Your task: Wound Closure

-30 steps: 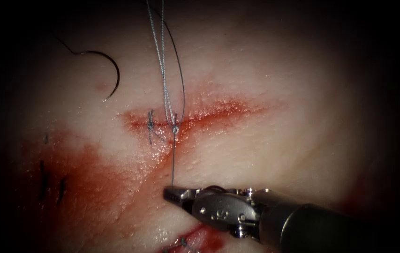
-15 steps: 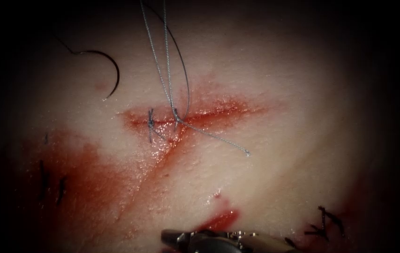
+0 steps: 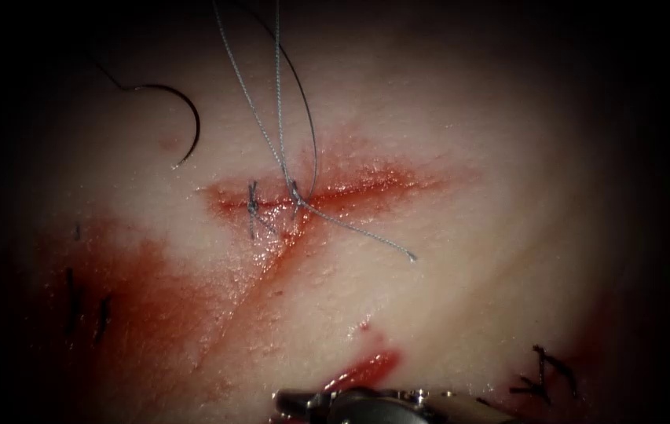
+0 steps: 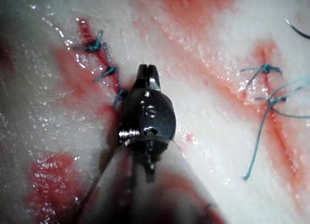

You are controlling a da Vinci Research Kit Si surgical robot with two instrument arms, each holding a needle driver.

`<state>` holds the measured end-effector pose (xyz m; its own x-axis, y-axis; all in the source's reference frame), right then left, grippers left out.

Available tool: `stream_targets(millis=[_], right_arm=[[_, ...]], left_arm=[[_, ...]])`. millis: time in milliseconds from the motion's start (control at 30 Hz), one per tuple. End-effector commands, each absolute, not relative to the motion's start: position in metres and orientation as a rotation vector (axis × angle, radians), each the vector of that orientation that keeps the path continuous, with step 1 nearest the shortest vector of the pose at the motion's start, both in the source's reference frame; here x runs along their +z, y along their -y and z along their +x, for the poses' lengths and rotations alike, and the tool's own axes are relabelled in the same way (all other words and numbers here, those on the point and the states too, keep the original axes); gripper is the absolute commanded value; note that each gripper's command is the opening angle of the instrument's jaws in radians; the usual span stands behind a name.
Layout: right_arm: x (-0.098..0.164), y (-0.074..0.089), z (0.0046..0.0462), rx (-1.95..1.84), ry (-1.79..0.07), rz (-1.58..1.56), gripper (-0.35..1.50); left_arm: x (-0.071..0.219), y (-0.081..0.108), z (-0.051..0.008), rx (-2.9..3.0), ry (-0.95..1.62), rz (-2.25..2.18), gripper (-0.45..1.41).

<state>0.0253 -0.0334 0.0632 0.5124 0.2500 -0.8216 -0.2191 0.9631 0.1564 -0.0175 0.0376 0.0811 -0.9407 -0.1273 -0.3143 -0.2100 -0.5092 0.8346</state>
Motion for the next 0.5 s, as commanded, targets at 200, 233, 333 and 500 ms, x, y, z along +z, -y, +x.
stream_targets(millis=[200, 233, 333, 500], right_arm=[[0.061, 0.026, 0.0234, 0.506, -0.992, -0.008, 0.95], [0.061, 0.025, 0.0232, 0.548, -0.986, -0.005, 0.98], [0.062, 0.023, 0.0231, 0.618, -0.965, -0.015, 1.08], [0.065, 0.020, 0.0230, 0.724, -0.864, 0.004, 1.42]], left_arm=[[0.080, -0.037, -0.0183, 2.620, -1.522, -0.612, -0.45], [0.080, -0.036, -0.0183, 2.611, -1.518, -0.621, -0.45], [0.080, -0.036, -0.0184, 2.614, -1.525, -0.630, -0.45], [0.079, -0.035, -0.0186, 2.597, -1.519, -0.658, -0.45]])
